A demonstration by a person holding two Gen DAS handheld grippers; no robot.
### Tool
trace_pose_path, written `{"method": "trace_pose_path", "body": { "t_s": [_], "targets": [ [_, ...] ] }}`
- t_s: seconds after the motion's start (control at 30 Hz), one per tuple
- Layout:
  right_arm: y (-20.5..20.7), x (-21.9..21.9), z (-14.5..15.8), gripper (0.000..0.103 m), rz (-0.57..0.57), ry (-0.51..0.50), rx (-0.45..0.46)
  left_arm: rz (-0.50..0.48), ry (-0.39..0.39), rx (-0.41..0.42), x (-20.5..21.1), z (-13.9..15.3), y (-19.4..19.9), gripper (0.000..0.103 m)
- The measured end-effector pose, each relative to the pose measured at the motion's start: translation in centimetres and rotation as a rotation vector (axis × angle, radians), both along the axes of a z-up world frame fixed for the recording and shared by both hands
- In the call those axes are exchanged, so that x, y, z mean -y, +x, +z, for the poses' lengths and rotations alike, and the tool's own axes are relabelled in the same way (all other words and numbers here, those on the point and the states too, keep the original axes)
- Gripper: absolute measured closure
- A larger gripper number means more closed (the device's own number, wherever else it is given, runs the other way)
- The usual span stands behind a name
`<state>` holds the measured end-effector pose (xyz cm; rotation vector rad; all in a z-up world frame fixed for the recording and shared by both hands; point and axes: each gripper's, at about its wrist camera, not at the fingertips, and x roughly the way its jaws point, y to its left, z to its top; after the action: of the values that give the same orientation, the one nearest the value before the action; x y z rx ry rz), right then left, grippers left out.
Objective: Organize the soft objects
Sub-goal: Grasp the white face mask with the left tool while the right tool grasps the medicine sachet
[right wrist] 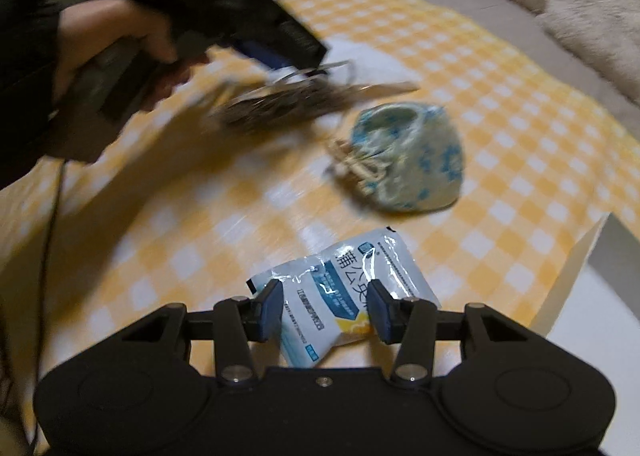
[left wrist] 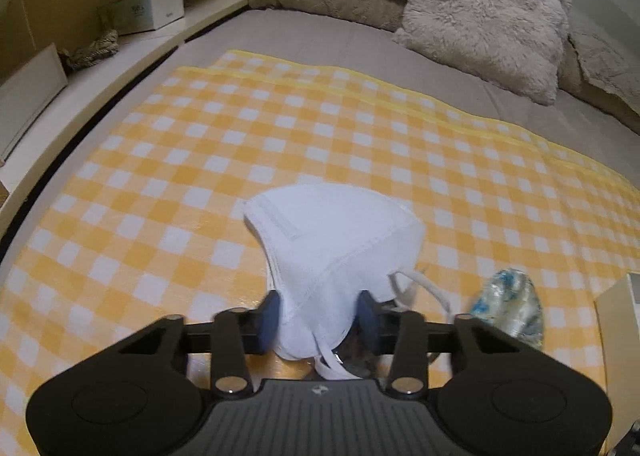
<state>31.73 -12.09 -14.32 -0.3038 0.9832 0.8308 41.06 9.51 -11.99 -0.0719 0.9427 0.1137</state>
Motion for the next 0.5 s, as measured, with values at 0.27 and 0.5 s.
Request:
{"method": "trace_pose_path", "body": {
  "t_s": [0.27,0.5],
  "targets": [
    [-0.8,-0.2,1.9,0.014,0.108,-0.003,0.059,-0.026,-0.024,0.007,0.6,0.5,-0.4,0.084],
    [0.5,-1.2,-0.5,0.005,0.160,-0.093,0.036,0.003,-0.083,0.073,-0.7,1.0,-1.0,0.029]
  ]
}}
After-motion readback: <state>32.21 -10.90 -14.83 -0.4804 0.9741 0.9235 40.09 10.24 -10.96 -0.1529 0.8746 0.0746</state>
